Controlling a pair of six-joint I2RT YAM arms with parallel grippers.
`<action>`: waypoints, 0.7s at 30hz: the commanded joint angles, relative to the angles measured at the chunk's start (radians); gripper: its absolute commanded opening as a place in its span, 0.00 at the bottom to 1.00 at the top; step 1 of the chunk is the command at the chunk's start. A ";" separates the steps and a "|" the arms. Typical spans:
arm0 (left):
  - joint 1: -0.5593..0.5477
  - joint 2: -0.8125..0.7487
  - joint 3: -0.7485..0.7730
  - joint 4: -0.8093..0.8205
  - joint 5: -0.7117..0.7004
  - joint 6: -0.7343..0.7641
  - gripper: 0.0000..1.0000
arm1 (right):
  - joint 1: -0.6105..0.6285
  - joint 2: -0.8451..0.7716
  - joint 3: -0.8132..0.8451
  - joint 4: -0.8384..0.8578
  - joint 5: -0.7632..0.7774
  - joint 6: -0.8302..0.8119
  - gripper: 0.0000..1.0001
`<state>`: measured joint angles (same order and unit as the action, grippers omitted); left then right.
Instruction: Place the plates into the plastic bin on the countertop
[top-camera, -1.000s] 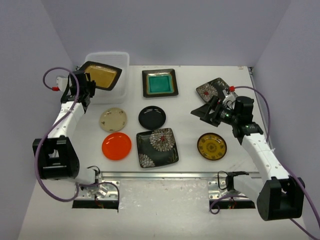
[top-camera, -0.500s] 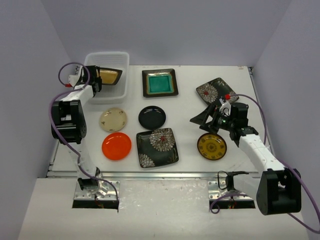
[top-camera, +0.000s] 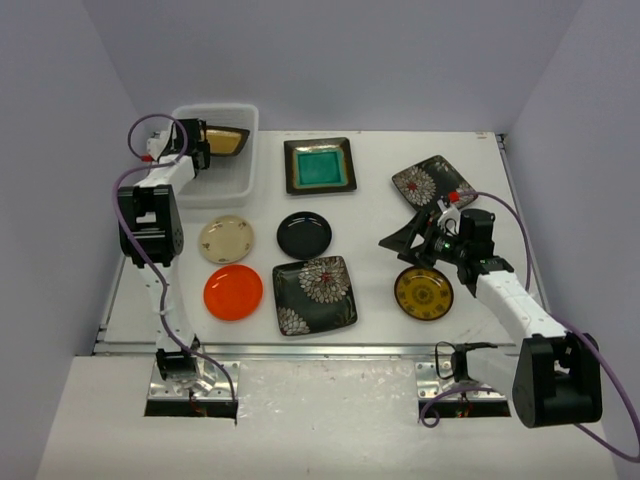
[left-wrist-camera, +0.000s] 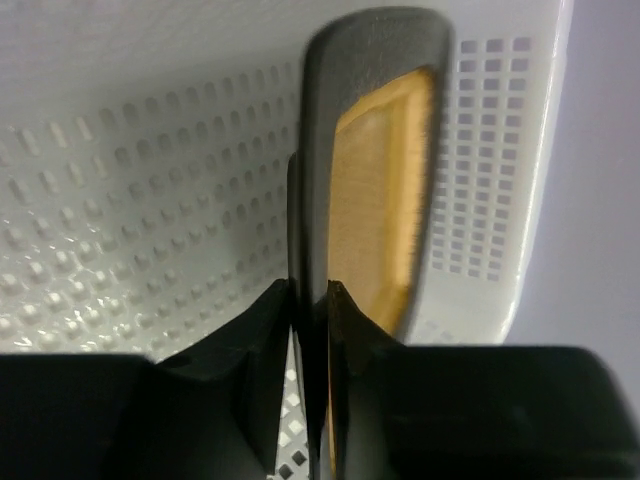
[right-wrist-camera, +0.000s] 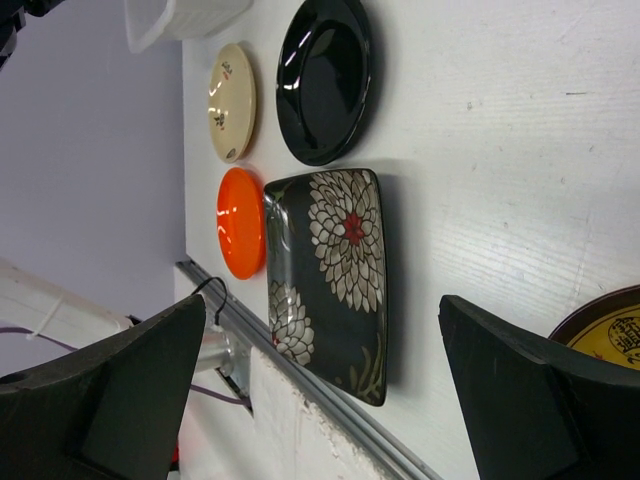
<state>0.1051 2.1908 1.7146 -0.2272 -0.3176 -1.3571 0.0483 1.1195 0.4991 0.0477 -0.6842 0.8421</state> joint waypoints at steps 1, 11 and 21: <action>-0.011 -0.026 0.069 0.131 0.013 -0.036 0.32 | 0.001 0.003 -0.007 0.060 0.003 0.002 0.99; -0.012 -0.053 0.070 0.042 0.086 -0.052 1.00 | 0.001 0.007 -0.012 0.067 0.002 0.001 0.99; 0.009 -0.154 0.033 -0.064 0.111 -0.019 1.00 | 0.000 0.024 0.021 0.019 0.042 -0.020 0.99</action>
<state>0.1052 2.1679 1.7509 -0.3167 -0.2291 -1.3886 0.0483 1.1295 0.4881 0.0682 -0.6755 0.8421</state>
